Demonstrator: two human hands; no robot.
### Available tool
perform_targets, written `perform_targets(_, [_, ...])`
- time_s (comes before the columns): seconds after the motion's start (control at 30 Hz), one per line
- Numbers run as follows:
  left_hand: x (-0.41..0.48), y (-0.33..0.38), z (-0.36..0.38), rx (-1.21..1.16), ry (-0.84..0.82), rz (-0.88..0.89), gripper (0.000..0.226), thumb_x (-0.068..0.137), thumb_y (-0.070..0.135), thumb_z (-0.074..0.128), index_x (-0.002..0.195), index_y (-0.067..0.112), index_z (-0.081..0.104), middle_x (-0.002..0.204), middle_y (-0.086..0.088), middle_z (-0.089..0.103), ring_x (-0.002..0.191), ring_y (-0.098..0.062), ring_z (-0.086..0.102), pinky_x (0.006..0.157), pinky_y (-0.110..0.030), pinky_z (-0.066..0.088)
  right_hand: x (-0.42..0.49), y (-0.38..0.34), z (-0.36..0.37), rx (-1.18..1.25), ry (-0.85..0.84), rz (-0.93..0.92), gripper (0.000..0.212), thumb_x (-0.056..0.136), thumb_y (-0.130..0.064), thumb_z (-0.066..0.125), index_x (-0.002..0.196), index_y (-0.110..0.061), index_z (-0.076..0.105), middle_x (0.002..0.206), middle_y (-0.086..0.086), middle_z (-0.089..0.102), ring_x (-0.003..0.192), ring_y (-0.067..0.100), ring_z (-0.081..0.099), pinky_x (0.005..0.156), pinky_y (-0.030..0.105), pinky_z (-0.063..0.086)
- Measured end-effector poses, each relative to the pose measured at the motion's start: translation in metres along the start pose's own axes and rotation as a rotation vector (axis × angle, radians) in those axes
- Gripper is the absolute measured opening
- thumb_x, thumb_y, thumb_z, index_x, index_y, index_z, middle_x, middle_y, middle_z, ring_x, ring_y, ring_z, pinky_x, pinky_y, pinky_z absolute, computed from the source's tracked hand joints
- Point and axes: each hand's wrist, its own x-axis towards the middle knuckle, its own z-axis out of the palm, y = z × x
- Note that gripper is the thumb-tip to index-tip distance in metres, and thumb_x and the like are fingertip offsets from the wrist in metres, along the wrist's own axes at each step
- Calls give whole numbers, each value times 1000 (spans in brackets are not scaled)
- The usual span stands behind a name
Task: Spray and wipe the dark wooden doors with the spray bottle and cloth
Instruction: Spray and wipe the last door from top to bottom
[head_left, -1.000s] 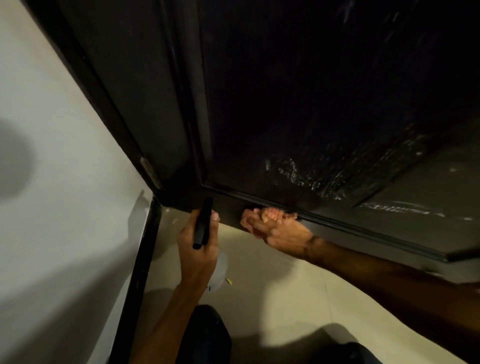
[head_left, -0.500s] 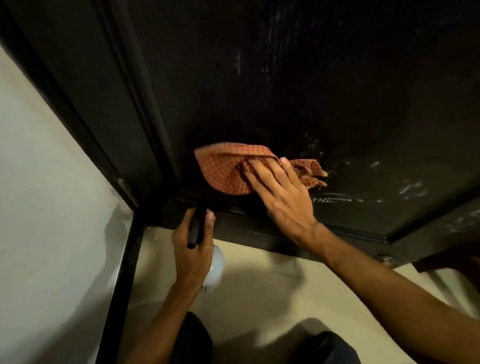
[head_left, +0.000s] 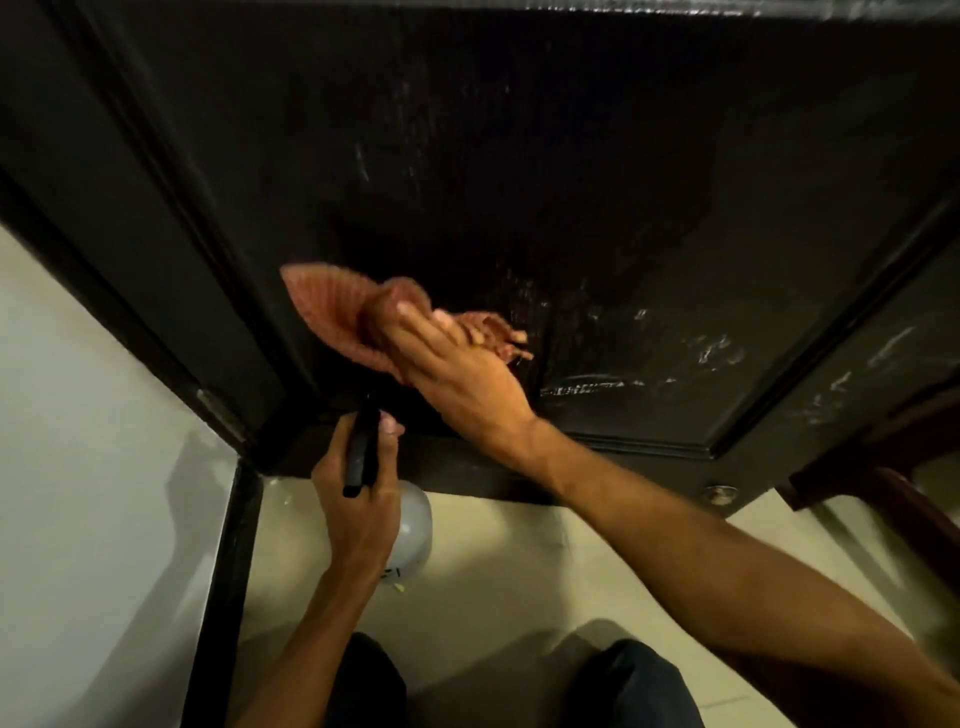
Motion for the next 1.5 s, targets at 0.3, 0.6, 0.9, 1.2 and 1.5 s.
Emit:
perform_targets(0.3, [-18, 20, 29, -9, -133, 30, 19, 103, 38, 56, 108, 25, 68, 95, 14, 73, 86, -13, 71, 68, -55, 61, -114, 71, -22, 195, -12, 364, 66, 86, -2, 48, 152, -10, 48, 150, 12, 43, 137, 36, 39, 124, 48, 21])
perform_targets(0.6, [-36, 52, 78, -41, -272, 59, 31, 100, 41, 56, 100, 14, 70, 88, 10, 73, 78, -12, 70, 71, -26, 56, -182, 17, 4, 293, -160, 593, 59, 52, -9, 89, 110, -10, 78, 115, 15, 73, 124, 35, 43, 109, 44, 27])
perform_targets(0.9, [-47, 63, 109, -68, -375, 133, 21, 102, 45, 57, 102, 26, 67, 94, 12, 73, 73, -4, 68, 71, -20, 54, -148, 2, -3, 638, 194, 1232, 56, 85, -9, 73, 132, -1, 44, 129, 31, 48, 114, 38, 52, 104, 38, 48])
perform_targets(1.2, [-55, 71, 126, -99, -411, 138, 41, 100, 56, 55, 101, 18, 69, 84, 6, 71, 70, -7, 66, 71, -21, 54, -148, 64, -25, 547, 353, 1311, 35, 73, 11, 62, 105, 3, 55, 106, 43, 57, 108, 51, 48, 99, 56, 46])
perform_targets(1.5, [-51, 65, 112, -65, -341, 1, 30, 101, 46, 55, 96, 20, 70, 88, 1, 72, 68, -17, 63, 72, -44, 53, -171, 47, -18, 475, 425, 1540, 30, 76, 10, 68, 106, 11, 68, 130, 32, 51, 125, 45, 42, 118, 42, 30])
